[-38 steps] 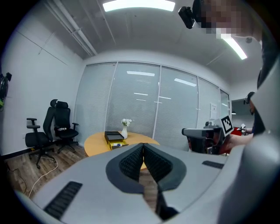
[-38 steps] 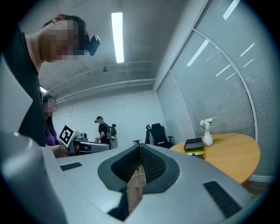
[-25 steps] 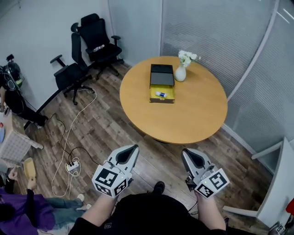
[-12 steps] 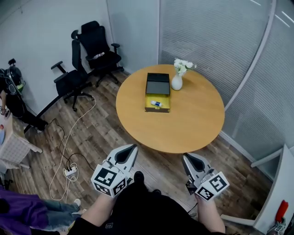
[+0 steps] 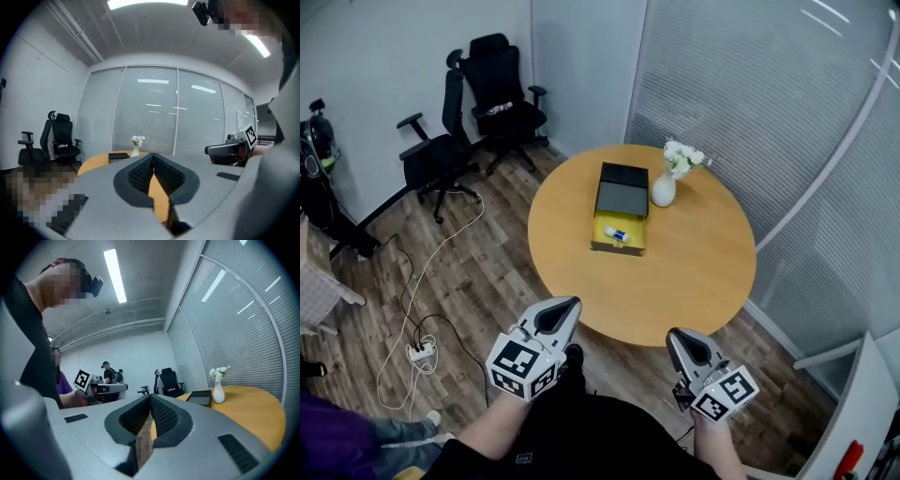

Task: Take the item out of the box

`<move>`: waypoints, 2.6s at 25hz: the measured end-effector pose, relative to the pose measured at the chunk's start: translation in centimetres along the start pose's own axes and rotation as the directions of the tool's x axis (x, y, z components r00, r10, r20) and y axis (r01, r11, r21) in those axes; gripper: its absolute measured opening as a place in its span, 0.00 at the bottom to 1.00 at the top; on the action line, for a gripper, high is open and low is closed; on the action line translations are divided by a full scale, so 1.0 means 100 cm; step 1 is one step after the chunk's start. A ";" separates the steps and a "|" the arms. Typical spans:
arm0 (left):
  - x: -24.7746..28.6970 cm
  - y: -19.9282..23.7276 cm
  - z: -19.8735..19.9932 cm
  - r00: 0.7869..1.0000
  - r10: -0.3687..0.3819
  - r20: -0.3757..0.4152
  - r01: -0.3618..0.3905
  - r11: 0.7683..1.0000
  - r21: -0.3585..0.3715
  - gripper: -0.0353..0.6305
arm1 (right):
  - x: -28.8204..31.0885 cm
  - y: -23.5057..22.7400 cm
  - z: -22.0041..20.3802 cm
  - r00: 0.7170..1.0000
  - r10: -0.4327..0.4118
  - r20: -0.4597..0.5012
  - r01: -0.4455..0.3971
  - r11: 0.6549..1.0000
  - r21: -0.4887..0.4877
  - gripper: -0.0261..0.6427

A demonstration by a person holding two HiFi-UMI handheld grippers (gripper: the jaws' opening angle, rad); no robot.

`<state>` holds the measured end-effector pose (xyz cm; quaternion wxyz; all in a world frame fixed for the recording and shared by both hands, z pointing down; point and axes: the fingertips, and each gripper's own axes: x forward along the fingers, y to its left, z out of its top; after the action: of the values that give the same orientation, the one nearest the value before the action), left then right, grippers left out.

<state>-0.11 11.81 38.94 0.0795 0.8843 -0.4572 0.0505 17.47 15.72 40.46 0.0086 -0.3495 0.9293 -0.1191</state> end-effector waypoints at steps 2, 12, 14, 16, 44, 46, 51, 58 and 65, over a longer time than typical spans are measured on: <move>0.019 0.018 0.001 1.000 -0.011 -0.003 0.011 1.000 -0.008 0.07 | 0.020 -0.017 0.001 1.000 -0.014 -0.014 0.014 1.000 0.007 0.10; 0.098 0.112 0.001 0.994 -0.092 -0.051 0.090 0.995 -0.051 0.07 | 0.142 -0.075 0.007 0.995 -0.043 -0.086 0.048 0.997 0.057 0.10; 0.107 0.129 0.003 0.993 -0.100 -0.055 0.097 0.994 -0.055 0.07 | 0.163 -0.083 0.008 0.994 -0.045 -0.100 0.051 0.997 0.060 0.10; 0.115 0.144 0.004 0.992 -0.110 -0.060 0.106 0.993 -0.060 0.07 | 0.180 -0.088 0.011 0.993 -0.046 -0.107 0.052 0.997 0.056 0.10; 0.204 0.180 -0.003 0.990 -0.043 -0.134 0.030 0.995 -0.097 0.07 | 0.257 -0.217 -0.017 0.953 0.015 -0.304 -0.002 0.999 0.045 0.10; 0.208 0.185 -0.005 0.990 -0.032 -0.140 0.019 0.995 -0.094 0.07 | 0.271 -0.221 -0.022 0.942 0.041 -0.334 -0.035 0.999 0.024 0.10; 0.213 0.200 -0.013 0.987 -0.012 -0.160 -0.006 0.994 -0.107 0.07 | 0.307 -0.226 -0.044 0.897 0.095 -0.431 -0.120 0.992 -0.029 0.10; 0.213 0.212 -0.029 0.983 -0.004 -0.185 -0.021 0.991 -0.135 0.07 | 0.341 -0.240 -0.091 0.811 0.112 -0.574 -0.177 0.982 -0.059 0.23; 0.205 0.227 -0.048 0.978 0.026 -0.207 -0.064 0.982 -0.176 0.07 | 0.368 -0.258 -0.146 0.702 0.115 -0.702 -0.243 0.966 -0.084 0.30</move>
<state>-6.91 -16.65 49.13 0.2051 0.8529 -0.4694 0.1005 4.95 -23.90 63.02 -0.3572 -0.1867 0.9011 -0.1597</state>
